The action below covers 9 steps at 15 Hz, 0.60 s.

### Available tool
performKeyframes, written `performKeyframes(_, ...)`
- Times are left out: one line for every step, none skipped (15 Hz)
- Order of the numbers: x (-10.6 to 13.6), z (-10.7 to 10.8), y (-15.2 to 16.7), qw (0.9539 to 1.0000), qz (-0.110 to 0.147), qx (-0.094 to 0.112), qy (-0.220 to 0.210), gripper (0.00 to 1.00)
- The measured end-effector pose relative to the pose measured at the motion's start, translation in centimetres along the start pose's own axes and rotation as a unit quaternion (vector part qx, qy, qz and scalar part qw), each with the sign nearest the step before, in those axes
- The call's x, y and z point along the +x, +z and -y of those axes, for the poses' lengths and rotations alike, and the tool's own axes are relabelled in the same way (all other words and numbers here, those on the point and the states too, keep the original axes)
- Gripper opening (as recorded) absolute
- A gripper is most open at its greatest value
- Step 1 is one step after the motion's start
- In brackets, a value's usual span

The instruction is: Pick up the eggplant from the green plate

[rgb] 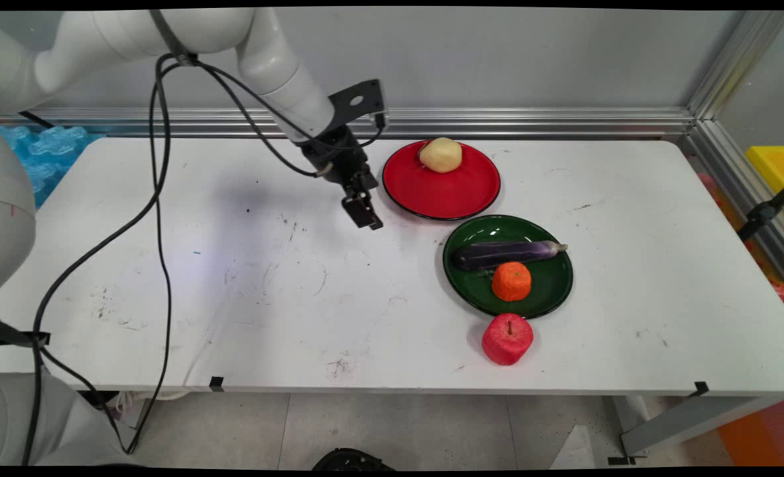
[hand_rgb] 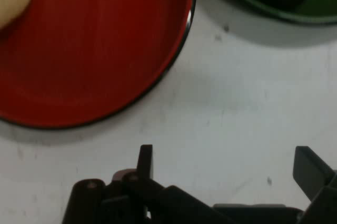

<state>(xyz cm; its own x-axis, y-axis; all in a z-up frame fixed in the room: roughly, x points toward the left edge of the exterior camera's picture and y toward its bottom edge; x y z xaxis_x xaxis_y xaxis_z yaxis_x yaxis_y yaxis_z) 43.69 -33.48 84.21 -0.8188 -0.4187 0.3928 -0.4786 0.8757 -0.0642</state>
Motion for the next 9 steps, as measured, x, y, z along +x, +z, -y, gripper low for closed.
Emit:
performKeyframes(0.7,-0.2,0.2,1.0000,-0.006,0.000,0.000,1.00)
performKeyframes(1.5,-0.4,0.4,0.9999,-0.014,0.000,0.000,1.00)
performKeyframes(2.2,-0.7,0.7,0.9998,-0.020,0.000,0.001,1.00)
performKeyframes(2.6,-0.8,0.8,0.9997,-0.026,0.000,0.002,1.00)
performKeyframes(3.3,-1.1,1.1,0.9994,-0.034,0.000,0.002,1.00)
performKeyframes(3.8,-1.3,1.3,0.9992,-0.040,0.000,0.002,1.00)
performKeyframes(4.4,-1.7,1.6,0.9988,-0.048,-0.001,0.001,1.00)
performKeyframes(4.8,-1.9,1.9,0.9986,-0.054,-0.002,0.001,1.00)
performKeyframes(5.3,-2.3,2.3,0.9981,-0.062,-0.002,0.002,1.00)
